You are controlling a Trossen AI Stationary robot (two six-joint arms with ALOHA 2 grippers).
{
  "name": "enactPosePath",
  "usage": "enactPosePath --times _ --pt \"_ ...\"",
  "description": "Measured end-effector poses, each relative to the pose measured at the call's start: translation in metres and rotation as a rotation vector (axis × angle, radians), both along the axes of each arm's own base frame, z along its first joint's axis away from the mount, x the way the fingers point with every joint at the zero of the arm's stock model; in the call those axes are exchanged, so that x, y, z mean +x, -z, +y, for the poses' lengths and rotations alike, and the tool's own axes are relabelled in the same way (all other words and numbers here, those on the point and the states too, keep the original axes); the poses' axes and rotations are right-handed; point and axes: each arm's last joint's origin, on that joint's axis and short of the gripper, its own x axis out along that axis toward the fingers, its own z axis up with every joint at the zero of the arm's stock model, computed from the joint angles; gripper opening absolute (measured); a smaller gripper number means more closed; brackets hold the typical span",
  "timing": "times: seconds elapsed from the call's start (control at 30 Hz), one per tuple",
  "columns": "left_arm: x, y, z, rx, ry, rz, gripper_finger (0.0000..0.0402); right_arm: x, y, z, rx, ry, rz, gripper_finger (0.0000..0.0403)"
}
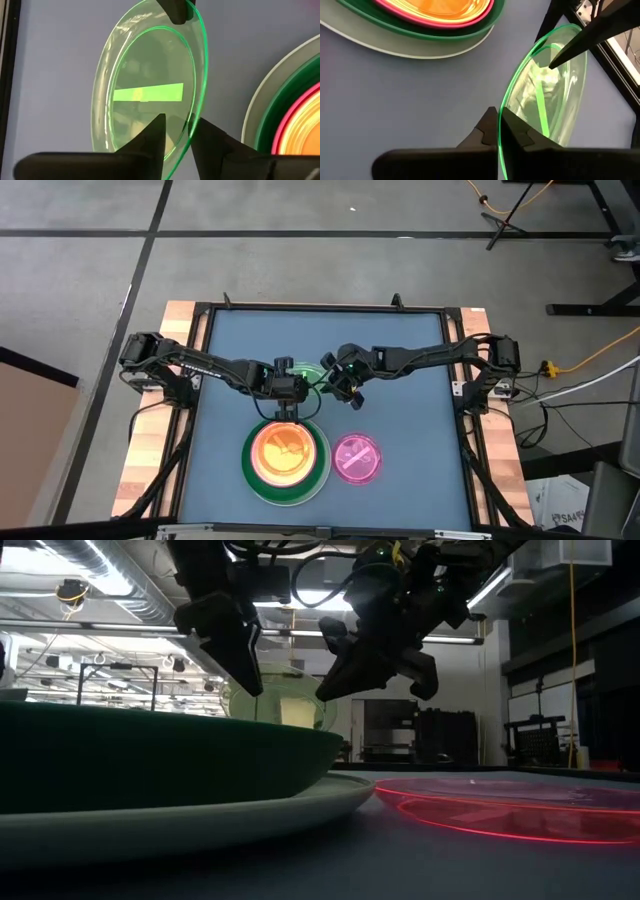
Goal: Stack plastic plates
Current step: Stack the light green plate on top of the orange plate
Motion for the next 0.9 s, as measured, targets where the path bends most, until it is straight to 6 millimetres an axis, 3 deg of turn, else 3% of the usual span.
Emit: enactPosePath --times 0.37,0.67,0.9 --pt "0.0004 0.0000 -0.0006 -0.008 0.007 -0.002 0.0021 0.0000 0.0000 -0.0005 -0.003 0.005 0.001 0.0000" --pt "0.0005 0.0003 -0.0004 -0.003 0.003 -0.002 0.0013 0.0003 -0.0001 -0.0019 -0.034 0.043 0.002 0.0001" --pt "0.0008 0.0001 -0.0004 -0.003 0.003 -0.007 0.0012 0.0003 0.0000 -0.0019 -0.036 0.046 0.003 0.0045"
